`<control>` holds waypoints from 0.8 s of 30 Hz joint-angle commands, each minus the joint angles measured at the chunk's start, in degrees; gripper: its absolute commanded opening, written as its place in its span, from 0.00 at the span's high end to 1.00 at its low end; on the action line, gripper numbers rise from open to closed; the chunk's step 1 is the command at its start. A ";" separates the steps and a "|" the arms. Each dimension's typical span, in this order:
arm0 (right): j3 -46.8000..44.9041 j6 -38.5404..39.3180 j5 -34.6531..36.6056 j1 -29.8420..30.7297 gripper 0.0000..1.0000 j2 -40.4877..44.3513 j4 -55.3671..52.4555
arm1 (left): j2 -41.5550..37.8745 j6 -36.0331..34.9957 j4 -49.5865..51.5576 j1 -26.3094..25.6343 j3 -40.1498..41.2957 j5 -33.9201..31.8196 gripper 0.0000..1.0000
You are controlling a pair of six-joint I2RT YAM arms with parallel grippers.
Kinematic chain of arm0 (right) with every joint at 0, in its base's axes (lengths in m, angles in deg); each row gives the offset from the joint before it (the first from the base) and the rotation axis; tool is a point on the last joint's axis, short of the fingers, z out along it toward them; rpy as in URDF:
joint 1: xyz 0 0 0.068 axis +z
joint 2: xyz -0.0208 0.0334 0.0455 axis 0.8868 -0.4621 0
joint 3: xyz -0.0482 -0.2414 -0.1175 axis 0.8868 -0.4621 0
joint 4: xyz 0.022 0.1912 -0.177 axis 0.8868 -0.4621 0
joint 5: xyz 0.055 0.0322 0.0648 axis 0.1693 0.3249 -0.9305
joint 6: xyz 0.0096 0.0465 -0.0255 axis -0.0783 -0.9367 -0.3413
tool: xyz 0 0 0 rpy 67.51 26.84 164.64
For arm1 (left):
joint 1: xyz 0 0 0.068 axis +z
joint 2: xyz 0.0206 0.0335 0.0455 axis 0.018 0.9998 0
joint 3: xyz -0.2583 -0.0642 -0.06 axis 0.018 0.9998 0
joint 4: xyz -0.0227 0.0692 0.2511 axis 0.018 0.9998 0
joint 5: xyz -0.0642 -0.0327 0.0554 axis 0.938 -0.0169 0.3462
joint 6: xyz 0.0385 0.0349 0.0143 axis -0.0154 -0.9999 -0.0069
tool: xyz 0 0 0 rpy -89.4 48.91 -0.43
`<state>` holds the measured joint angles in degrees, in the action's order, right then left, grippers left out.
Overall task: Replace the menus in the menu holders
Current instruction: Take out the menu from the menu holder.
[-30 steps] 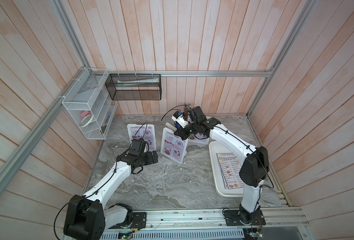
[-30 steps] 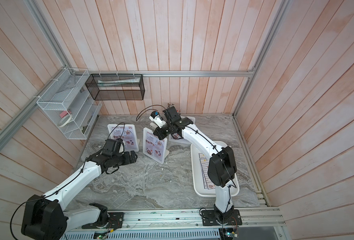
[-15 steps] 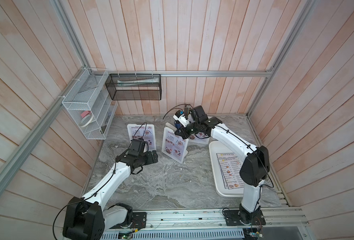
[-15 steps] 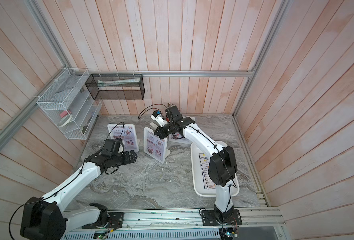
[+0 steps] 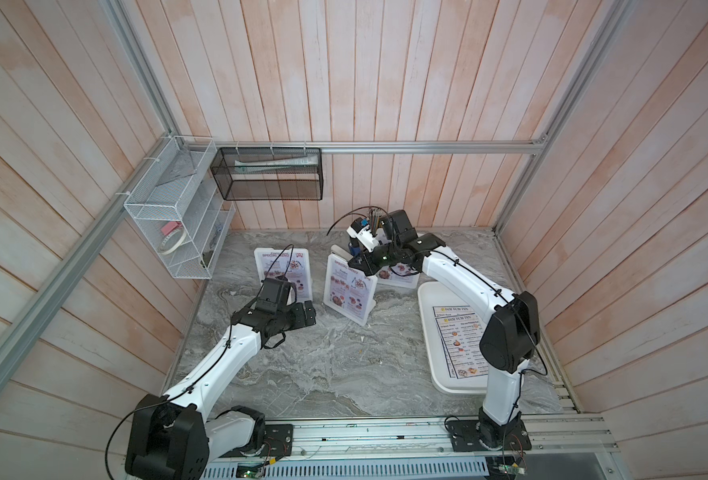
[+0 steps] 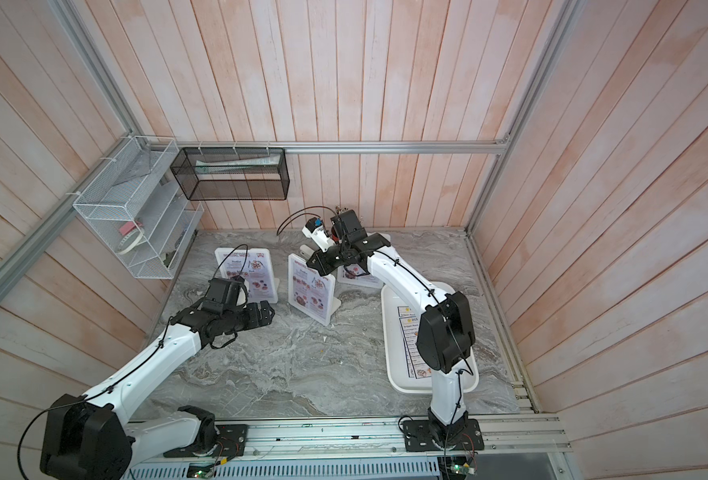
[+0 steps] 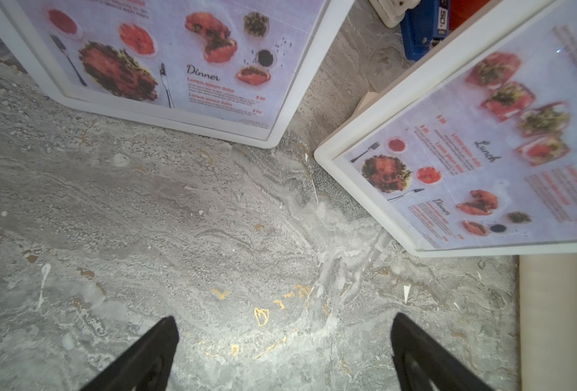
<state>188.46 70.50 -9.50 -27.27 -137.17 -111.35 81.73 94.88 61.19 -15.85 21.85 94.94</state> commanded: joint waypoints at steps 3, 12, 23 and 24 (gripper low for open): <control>-0.32 -0.09 -0.82 -0.23 0.96 0.52 0.37 | -0.48 -0.04 0.07 0.33 -0.01 -0.44 0.00; -0.88 -0.96 0.05 -0.88 1.00 2.81 2.19 | -1.21 -0.08 0.91 0.29 -0.87 -1.58 0.00; -1.93 -1.39 -0.37 -1.71 1.00 5.01 3.58 | -1.36 -0.55 1.70 0.35 -1.91 -1.94 0.00; -2.03 -1.30 -0.73 -1.86 1.00 4.92 3.50 | -1.31 -0.55 1.74 0.28 -1.89 -2.02 0.00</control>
<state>186.73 69.58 -9.08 -28.80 -134.28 -109.38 81.47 94.84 62.31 -15.85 21.83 93.65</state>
